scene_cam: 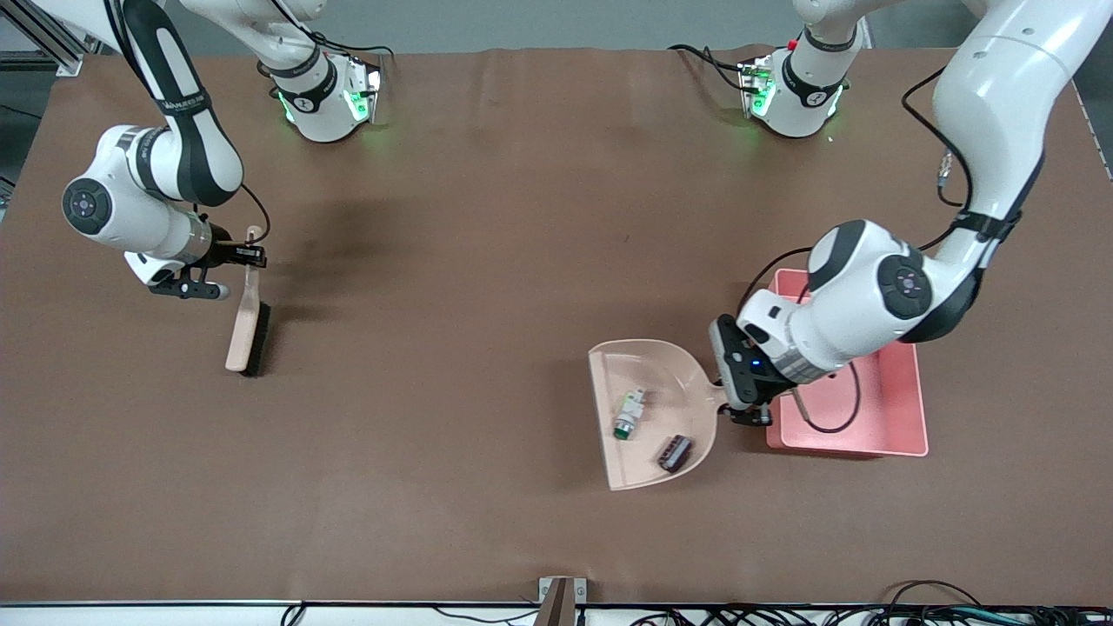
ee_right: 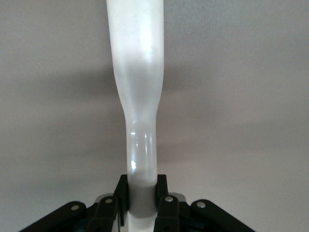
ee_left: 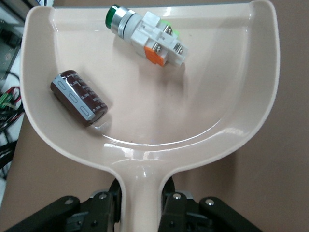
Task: Clean e-waste and dump in bin
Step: 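Carry the dustpan over the pink bin with the left gripper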
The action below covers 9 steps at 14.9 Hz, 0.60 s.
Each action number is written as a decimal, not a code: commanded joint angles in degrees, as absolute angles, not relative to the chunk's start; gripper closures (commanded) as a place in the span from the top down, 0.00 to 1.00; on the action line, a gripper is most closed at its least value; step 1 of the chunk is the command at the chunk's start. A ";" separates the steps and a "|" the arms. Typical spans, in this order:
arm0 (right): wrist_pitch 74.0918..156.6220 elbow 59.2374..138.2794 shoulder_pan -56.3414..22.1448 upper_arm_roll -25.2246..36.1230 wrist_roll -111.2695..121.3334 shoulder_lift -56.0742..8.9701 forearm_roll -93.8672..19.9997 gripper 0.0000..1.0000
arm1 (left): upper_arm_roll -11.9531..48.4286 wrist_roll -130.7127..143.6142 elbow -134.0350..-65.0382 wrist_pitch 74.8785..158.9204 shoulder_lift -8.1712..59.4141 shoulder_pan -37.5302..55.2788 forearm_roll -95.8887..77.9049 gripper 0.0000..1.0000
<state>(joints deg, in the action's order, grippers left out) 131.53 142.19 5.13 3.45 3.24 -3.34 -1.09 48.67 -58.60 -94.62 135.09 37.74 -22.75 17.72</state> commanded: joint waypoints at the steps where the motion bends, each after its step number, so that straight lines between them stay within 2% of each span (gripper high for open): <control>1: 131.93 144.41 6.50 2.29 3.87 -0.97 -0.26 0.05 | 51.23 -62.92 -95.71 131.15 33.49 -27.84 17.49 0.03; 2: 131.75 144.40 6.42 2.29 3.78 -1.14 -0.26 0.22 | 52.98 -63.45 -95.71 130.26 33.49 -30.38 17.49 0.03; 3: 131.57 144.32 6.50 2.29 3.78 -1.32 -0.26 0.46 | 54.91 -63.54 -95.71 129.38 33.49 -32.85 17.49 0.03; 6: 129.82 143.97 6.68 2.29 3.69 -1.23 -0.26 0.69 | 57.48 -63.46 -95.36 127.01 33.40 -36.12 17.49 0.03; 9: 127.72 143.01 6.50 2.20 3.69 -0.79 -0.26 0.82 | 57.74 -63.19 -95.27 126.21 31.82 -36.74 17.40 0.03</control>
